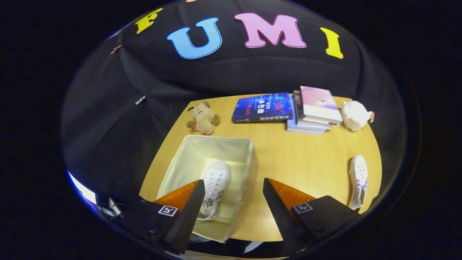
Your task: Open the storage box then place both shoes into the box .Put the left shoe in first, then the right shoe, with the right side of both shoes facing outward in a uniform manner.
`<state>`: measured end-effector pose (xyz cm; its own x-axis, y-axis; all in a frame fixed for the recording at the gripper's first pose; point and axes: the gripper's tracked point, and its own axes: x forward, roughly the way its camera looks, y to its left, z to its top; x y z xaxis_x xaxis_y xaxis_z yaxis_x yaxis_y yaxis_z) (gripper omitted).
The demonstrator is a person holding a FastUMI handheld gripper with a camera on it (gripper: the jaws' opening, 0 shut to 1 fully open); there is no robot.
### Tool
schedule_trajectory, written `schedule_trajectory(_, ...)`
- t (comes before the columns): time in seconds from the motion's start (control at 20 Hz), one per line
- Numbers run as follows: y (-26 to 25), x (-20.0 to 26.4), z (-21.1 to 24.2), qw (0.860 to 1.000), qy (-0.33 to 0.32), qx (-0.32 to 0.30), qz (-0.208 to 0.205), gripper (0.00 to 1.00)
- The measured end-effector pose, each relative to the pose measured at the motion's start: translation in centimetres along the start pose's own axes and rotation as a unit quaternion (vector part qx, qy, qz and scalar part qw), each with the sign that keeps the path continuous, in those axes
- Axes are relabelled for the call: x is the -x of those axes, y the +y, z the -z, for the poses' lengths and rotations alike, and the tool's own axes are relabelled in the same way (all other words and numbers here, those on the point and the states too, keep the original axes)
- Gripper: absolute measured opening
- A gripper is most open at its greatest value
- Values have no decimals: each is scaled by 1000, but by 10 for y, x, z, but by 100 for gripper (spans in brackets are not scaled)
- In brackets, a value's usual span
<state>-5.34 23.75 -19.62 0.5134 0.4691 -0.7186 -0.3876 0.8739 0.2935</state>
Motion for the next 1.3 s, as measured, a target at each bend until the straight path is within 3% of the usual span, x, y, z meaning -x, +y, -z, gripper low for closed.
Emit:
schedule_trajectory(0.55, -185, 50, 13, 997, -13, 9, 79, 99)
schedule_trajectory(0.95, -297, 47, 42, 993, 16, 11, 113, 99)
schedule_trajectory(1.3, -365, 36, 76, 990, 50, 36, 125, 99)
